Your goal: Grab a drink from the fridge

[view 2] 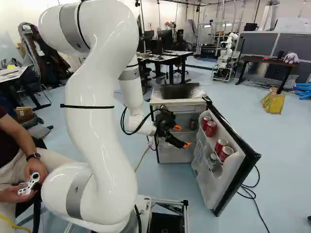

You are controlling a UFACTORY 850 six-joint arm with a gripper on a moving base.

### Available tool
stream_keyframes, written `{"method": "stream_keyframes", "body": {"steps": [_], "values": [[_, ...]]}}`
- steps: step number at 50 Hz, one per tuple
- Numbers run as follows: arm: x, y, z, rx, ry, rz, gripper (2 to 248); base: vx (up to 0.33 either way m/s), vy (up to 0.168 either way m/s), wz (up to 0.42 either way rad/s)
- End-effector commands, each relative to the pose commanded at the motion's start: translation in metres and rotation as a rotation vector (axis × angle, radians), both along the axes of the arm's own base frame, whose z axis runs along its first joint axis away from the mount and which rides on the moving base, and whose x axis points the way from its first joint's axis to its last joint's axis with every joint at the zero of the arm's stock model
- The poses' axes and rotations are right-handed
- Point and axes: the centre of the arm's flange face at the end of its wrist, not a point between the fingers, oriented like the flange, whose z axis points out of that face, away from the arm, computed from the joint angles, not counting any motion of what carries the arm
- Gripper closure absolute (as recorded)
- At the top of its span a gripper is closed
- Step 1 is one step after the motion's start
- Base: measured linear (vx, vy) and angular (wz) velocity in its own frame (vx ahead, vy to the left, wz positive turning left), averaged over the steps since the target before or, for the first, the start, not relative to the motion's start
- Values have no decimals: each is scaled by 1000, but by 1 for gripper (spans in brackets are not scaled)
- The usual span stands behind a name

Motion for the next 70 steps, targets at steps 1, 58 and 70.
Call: {"method": "stream_keyframes", "body": {"steps": [1, 58, 70], "values": [[1, -1, 0, -1, -2, -2, 3, 0, 0, 0], [27, -35, 4, -76, -62, -84, 3, 0, 0, 0], [27, -36, 4, -77, -63, -85, 3, 0, 0, 0]]}}
